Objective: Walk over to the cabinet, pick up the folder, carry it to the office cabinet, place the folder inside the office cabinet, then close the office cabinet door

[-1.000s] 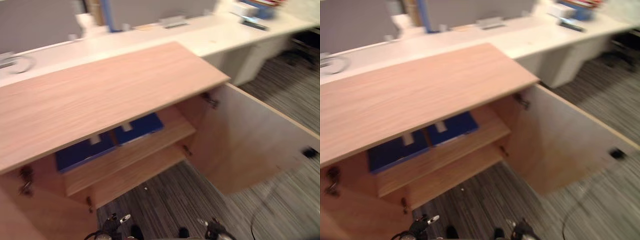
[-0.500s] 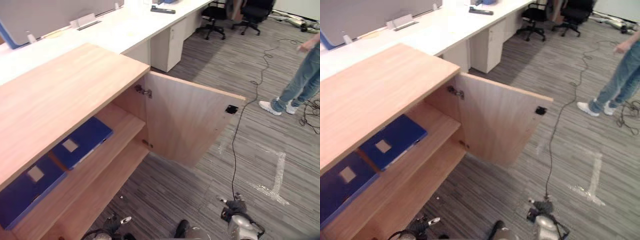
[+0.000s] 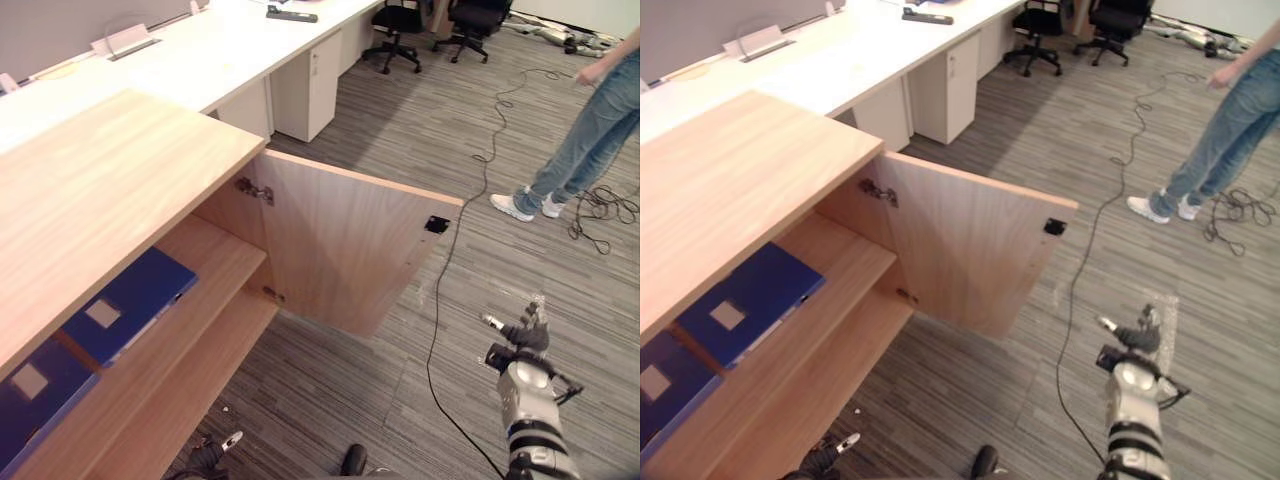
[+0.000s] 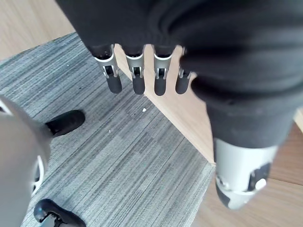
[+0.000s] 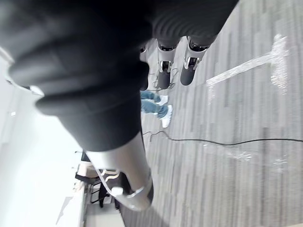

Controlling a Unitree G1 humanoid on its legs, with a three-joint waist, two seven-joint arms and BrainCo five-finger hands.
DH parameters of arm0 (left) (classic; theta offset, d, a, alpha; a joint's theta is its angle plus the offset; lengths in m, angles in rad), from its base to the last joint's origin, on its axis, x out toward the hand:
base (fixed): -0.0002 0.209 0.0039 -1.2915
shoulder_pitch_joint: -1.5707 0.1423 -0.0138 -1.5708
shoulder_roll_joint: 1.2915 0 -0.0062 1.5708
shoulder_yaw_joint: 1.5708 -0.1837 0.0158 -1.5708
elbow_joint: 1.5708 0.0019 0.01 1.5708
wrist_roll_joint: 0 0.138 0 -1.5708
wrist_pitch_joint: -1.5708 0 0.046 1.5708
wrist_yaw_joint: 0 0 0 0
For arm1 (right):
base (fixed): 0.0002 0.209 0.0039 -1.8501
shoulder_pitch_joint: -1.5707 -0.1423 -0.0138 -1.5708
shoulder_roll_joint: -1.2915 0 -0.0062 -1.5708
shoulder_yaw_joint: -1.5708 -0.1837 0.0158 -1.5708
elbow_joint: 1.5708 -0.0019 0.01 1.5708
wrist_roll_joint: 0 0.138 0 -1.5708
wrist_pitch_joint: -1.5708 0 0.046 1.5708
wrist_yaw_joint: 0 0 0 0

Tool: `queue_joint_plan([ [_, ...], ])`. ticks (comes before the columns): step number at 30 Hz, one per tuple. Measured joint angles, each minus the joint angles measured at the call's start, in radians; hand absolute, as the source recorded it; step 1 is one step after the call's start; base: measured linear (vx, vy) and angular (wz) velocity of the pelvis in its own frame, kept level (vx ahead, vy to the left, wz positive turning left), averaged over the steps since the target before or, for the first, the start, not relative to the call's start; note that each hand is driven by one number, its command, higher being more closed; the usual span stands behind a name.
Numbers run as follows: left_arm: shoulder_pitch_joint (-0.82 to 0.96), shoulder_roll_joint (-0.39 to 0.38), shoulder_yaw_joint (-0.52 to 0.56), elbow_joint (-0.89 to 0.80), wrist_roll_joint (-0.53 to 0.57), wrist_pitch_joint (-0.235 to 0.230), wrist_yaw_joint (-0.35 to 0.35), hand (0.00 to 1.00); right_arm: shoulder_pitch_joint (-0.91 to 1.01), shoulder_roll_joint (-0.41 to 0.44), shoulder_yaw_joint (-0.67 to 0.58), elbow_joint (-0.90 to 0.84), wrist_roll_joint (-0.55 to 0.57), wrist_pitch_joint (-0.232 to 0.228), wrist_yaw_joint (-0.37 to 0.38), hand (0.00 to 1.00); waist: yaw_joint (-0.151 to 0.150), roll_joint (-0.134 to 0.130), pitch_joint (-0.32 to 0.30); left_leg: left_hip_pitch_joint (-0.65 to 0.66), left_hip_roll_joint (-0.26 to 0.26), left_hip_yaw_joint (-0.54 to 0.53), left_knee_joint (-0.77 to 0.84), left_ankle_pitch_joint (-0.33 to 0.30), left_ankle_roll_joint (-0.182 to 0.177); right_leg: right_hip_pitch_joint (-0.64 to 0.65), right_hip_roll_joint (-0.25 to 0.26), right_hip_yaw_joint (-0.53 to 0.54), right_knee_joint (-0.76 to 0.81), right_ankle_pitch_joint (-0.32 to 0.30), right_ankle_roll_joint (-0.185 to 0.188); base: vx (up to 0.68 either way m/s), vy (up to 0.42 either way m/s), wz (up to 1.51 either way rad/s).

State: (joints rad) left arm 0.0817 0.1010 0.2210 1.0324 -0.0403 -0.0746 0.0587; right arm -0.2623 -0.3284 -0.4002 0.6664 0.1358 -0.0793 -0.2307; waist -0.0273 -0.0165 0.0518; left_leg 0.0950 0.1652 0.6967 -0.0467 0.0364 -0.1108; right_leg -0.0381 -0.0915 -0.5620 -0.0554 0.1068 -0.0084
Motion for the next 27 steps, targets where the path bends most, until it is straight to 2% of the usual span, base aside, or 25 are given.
queue_joint_plan([
  [3,-0.003,-0.001,-0.045,-0.008,-0.002,-0.002,-0.005,0.0,-0.102,-0.06,0.011,0.043,0.043,-0.015,0.005,0.0,0.002,0.018,0.004,-0.019,-0.01,-0.032,0.0,0.0,0.001,-0.006,-0.017,-0.022,0.002,0.006,0.008,-0.07,0.055,0.32],
  [8,0.003,-0.007,-0.11,-0.011,-0.028,-0.004,-0.012,0.0,-0.371,-0.219,0.084,0.26,0.135,-0.033,0.028,0.0,0.024,0.074,0.025,-0.063,-0.037,-0.099,0.003,0.011,0.018,-0.015,-0.047,-0.076,0.006,0.014,0.018,-0.07,0.044,0.31],
  [11,0.015,-0.014,-0.124,-0.011,-0.048,-0.004,-0.022,0.0,-0.485,-0.245,0.089,0.364,0.199,-0.035,0.059,0.0,0.042,0.093,0.039,-0.078,-0.038,-0.124,0.008,0.015,0.024,-0.013,-0.051,-0.098,0.008,0.014,0.018,-0.07,0.019,0.28],
  [15,0.023,-0.019,-0.123,-0.014,-0.061,-0.004,-0.026,0.0,-0.546,-0.246,0.105,0.434,0.237,-0.029,0.095,0.0,0.058,0.105,0.055,-0.082,-0.038,-0.155,0.015,0.016,0.026,0.005,-0.054,-0.127,0.006,0.014,0.018,-0.04,-0.001,0.2],
  [19,0.024,-0.017,-0.118,-0.024,-0.07,-0.01,-0.031,0.0,-0.559,-0.257,0.153,0.464,0.225,-0.025,0.114,0.0,0.071,0.106,0.083,-0.081,-0.039,-0.181,0.019,0.02,0.031,0.024,-0.054,-0.15,0.001,0.014,0.018,-0.05,0.002,0.19],
  [22,0.029,-0.015,-0.114,-0.024,-0.069,-0.01,-0.034,0.0,-0.574,-0.264,0.198,0.481,0.181,-0.008,0.138,0.0,0.059,0.11,0.098,-0.081,-0.037,-0.184,0.019,0.023,0.034,0.026,-0.053,-0.151,0.0,0.014,0.018,-0.04,-0.004,0.01],
  [24,0.031,-0.01,-0.117,-0.024,-0.064,-0.011,-0.045,0.0,-0.574,-0.284,0.286,0.498,0.129,0.015,0.178,0.0,0.049,0.109,0.099,-0.079,-0.034,-0.184,0.019,0.024,0.034,0.027,-0.048,-0.149,-0.002,0.014,0.018,-0.04,-0.021,-0.04],
  [27,0.031,-0.007,-0.126,-0.024,-0.052,-0.013,-0.053,0.0,-0.573,-0.307,0.396,0.503,0.091,0.024,0.209,0.0,0.038,0.109,0.1,-0.077,-0.03,-0.183,0.019,0.026,0.034,0.029,-0.043,-0.146,-0.004,0.015,0.017,-0.04,-0.031,-0.04],
])
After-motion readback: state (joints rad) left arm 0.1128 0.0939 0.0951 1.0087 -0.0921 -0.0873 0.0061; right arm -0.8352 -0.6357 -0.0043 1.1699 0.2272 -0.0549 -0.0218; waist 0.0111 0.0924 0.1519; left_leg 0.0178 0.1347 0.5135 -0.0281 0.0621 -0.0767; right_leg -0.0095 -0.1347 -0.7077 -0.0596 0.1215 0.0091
